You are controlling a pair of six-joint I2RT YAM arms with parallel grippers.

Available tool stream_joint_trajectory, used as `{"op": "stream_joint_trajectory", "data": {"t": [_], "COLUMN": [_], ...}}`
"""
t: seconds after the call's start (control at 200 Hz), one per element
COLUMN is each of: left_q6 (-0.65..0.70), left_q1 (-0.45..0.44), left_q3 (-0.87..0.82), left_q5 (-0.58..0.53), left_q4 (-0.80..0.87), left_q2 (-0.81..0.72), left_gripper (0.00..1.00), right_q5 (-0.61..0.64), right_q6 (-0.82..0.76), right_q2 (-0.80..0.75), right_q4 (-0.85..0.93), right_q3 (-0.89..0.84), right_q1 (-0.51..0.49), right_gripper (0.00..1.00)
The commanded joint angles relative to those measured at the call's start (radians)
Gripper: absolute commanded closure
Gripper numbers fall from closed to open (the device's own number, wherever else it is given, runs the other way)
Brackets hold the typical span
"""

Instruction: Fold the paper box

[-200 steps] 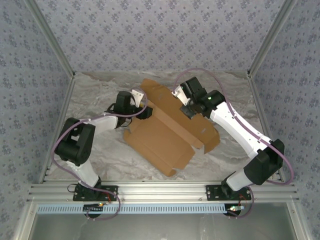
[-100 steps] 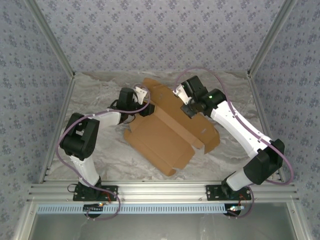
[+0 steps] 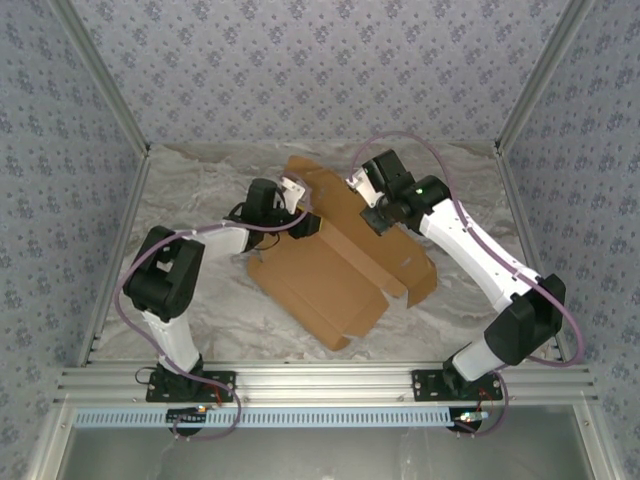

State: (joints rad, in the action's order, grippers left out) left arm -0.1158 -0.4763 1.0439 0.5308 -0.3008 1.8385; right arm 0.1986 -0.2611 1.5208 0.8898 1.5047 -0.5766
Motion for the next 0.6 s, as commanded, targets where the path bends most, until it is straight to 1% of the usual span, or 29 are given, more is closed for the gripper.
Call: {"op": "stream_joint_trajectory", "data": {"t": [0.0,0.195,0.345,0.48,0.6], "left_q6": [0.014,0.013,0.004,0.000,-0.014], "left_q1": [-0.021,-0.040,-0.039,-0.040,-0.038], "left_q3": [0.012,0.010,0.010,-0.003,-0.042], "left_q5": [0.007,-0.031,-0.037,-0.034,-0.035], "left_q4": [-0.019,-0.039,-0.051,-0.055,-0.076], "left_q2": [0.039,0.083,0.099,0.075,0.022], "left_gripper": [0.50,0.50,0.50,0.49,0.48], "right_q5": [-0.043,-0.055,-0.060,-0.038,-0.011], "right_q6": [0.036,0.039,0.035,0.022,0.012], "right_q2": [0.006,0.009,0.009,0.008,0.006], "right_q4": [-0.031,-0.039,-0.042,-0.041,-0.038], "right_q3": [0.027,0.018,0.011,0.006,0.006], "right_q1": [0.004,0.004,0.002,0.004,0.007], "right_gripper": [1.00,1.00,1.00,1.00,1.00]}}
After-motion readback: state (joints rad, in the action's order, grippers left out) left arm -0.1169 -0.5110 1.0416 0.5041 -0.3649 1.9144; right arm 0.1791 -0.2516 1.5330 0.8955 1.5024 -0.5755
